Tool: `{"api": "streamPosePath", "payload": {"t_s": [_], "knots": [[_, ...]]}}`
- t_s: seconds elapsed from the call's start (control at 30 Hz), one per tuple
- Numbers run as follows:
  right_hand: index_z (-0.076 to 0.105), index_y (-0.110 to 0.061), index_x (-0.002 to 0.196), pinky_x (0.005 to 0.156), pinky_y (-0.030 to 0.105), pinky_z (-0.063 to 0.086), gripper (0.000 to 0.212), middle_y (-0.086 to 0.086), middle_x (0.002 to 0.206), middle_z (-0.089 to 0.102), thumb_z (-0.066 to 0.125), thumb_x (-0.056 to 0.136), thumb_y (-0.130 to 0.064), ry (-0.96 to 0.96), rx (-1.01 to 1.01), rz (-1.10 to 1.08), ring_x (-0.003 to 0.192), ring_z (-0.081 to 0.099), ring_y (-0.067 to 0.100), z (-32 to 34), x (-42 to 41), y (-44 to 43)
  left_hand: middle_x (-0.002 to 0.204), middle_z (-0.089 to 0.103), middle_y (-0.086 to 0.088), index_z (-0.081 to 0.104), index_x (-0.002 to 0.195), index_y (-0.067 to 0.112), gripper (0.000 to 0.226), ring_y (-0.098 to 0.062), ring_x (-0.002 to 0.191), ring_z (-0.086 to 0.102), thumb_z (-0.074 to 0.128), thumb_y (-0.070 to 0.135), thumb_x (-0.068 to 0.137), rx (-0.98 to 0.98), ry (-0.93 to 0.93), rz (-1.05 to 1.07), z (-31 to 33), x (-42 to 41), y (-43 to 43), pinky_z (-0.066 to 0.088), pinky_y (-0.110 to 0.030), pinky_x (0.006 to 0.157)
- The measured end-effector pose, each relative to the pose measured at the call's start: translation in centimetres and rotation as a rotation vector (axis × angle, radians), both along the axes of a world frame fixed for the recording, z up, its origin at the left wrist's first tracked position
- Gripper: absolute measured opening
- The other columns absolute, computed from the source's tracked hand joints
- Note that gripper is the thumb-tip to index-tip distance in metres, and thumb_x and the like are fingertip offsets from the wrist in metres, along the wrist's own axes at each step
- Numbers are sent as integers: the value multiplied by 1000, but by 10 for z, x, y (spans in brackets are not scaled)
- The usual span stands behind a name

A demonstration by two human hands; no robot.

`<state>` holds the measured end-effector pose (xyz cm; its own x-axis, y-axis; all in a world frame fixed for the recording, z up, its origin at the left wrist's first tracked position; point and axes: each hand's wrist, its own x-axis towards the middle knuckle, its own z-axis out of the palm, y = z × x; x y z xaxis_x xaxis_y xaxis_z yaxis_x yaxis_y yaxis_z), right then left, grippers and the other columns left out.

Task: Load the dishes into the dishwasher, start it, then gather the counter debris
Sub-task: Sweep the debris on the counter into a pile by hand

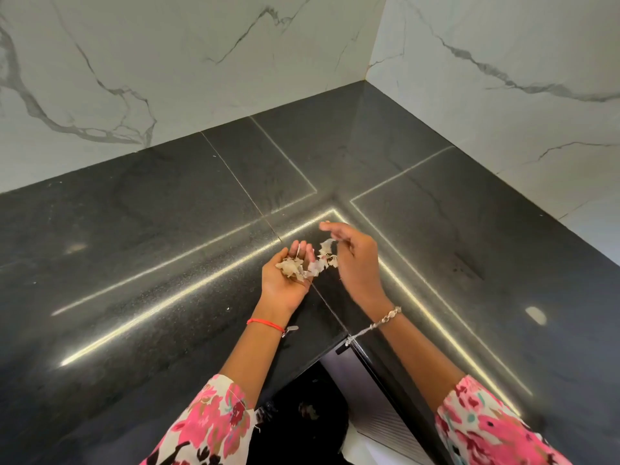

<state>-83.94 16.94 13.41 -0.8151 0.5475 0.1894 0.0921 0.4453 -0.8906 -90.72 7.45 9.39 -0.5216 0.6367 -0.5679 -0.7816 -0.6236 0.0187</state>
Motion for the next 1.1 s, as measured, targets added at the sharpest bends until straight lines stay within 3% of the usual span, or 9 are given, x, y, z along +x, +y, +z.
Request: {"api": "streamPosePath", "payload": {"t_s": [0.1, 0.2, 0.37, 0.53, 0.67, 0.73, 0.83, 0.97, 1.1], "knots": [[62, -2, 116, 85, -4, 34, 38, 11, 122, 61, 40, 87, 11, -208, 73, 67, 112, 57, 12, -21, -3, 22, 60, 61, -4, 56, 78, 6, 31, -15, 48, 60, 34, 18, 97, 2, -22, 17, -4, -2, -8, 53, -22, 48], [50, -7, 131, 111, 19, 27, 40, 7, 141, 46, 46, 92, -2, -341, 224, 281, 133, 39, 16, -46, -13, 24, 57, 57, -1, 56, 80, 9, 28, -11, 44, 56, 37, 19, 97, -12, -20, 13, -10, -3, -14, 48, -18, 42], [35, -14, 142, 116, 28, 11, 44, 2, 154, 24, 39, 98, -11, -426, 581, 542, 144, 16, 16, -61, -27, 18, 49, 49, 0, 52, 72, 12, 30, -10, 38, 46, 35, 20, 96, -45, 27, 19, -10, 1, -19, 40, -15, 38], [43, -9, 137, 112, 22, 24, 49, -2, 151, 30, 39, 91, 7, -435, 681, 554, 138, 31, 12, -68, -9, 27, 49, 47, 0, 55, 64, 11, 36, -10, 38, 44, 37, 18, 95, -58, 20, 67, -9, 3, -22, 38, -14, 38], [66, 3, 109, 101, 17, 37, 30, 14, 122, 62, 50, 85, 12, -253, 515, 359, 112, 60, 25, -65, -3, 33, 51, 49, -1, 53, 67, 11, 35, -11, 39, 47, 35, 17, 96, -43, 9, 92, -9, 4, -22, 41, -14, 41], [70, 3, 99, 91, 8, 43, 21, 15, 105, 69, 57, 83, 9, -108, 251, 148, 96, 65, 18, -51, -5, 30, 54, 52, -2, 53, 69, 10, 34, -12, 42, 51, 36, 17, 97, -16, -9, 108, -9, 5, -21, 45, -15, 44], [72, -1, 97, 78, 14, 52, 18, 10, 97, 72, 60, 83, 4, 27, -108, 31, 88, 66, 7, -20, -7, 15, 61, 59, -6, 58, 70, 6, 37, -16, 49, 60, 36, 16, 98, -13, -23, 135, -8, 5, -16, 53, -21, 50], [72, 0, 95, 85, 19, 52, 19, 11, 98, 72, 60, 81, 8, 123, 6, 180, 91, 66, 9, -5, -5, -17, 65, 64, -7, 60, 79, 5, 33, -17, 57, 65, 35, 14, 97, -28, 6, 128, -8, 8, -10, 57, -24, 56], [70, 5, 99, 105, 27, 39, 28, 16, 115, 65, 48, 82, 14, -53, 226, 387, 113, 58, 19, -23, -5, -37, 66, 66, -8, 67, 71, 1, 45, -18, 60, 68, 34, 16, 97, 57, 17, 72, -5, 12, -10, 58, -25, 59]]}}
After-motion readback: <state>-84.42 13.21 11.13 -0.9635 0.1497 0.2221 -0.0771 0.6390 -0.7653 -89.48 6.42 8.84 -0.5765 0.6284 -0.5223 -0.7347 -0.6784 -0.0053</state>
